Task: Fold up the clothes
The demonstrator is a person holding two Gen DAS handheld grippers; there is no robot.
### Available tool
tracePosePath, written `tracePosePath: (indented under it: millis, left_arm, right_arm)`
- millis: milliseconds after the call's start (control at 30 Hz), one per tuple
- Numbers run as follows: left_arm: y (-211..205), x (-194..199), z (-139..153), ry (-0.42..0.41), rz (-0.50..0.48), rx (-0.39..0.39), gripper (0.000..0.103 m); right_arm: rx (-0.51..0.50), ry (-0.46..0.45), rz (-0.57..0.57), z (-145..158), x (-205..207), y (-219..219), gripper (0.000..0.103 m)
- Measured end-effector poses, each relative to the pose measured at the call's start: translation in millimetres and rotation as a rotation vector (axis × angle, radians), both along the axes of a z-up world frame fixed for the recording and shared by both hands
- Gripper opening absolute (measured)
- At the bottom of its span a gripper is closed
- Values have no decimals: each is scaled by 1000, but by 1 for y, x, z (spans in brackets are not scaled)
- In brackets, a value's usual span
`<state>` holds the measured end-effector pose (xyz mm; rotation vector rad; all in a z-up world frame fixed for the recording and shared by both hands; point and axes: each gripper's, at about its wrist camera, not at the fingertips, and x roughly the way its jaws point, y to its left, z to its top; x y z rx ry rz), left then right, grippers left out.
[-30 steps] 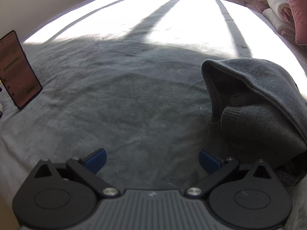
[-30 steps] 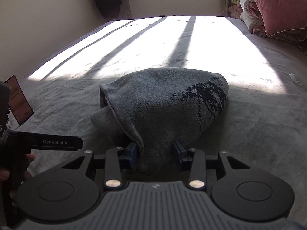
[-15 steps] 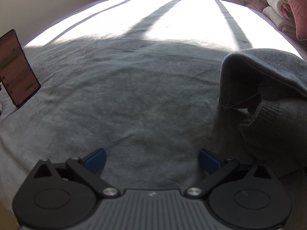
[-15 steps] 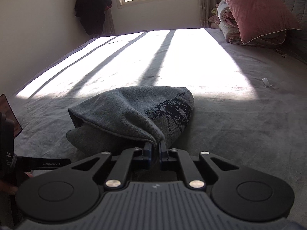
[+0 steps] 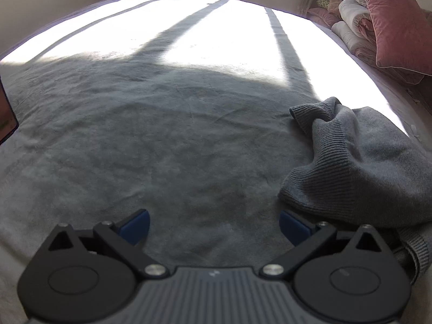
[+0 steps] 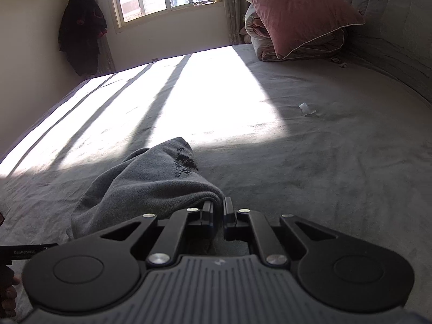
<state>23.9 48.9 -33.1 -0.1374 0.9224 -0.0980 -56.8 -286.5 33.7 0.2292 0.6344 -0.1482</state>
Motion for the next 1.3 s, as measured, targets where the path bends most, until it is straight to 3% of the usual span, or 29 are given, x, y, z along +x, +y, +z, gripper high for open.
tracePosePath:
  millis: [233, 467, 567, 667, 733, 767, 967, 1067, 1300]
  left_arm:
    - [-11, 9, 4, 28, -13, -178, 95]
    - [-47, 32, 3, 16, -78, -210, 94]
    - [-59, 40, -1, 11, -76, -239, 84]
    - [-65, 44, -5, 6, -51, -255, 58]
    - [-66, 42, -2, -28, -41, -260, 8]
    - [-67, 40, -1, -49, -37, -258, 5]
    - [-73, 5, 37, -300, -40, -105, 2]
    - [-65, -14, 57, -388, -44, -68, 1]
    - [-28, -50, 88, -479, -25, -50, 1]
  right_arm:
    - [-23, 32, -8, -10, -9, -10, 6]
    - [-21, 70, -15, -20, -8, -19, 6]
    - [-38, 80, -2, -23, -9, -17, 6]
    - [-45, 89, 5, -24, -8, -15, 6]
    - [-47, 94, 6, -25, -7, -14, 7]
    - [-46, 93, 5, -24, -7, -14, 7]
    - [-26, 69, 7, -16, -4, -14, 7]
    - [-20, 40, 11, -11, -5, -12, 7]
    - [19, -54, 59, 6, -9, 4, 7]
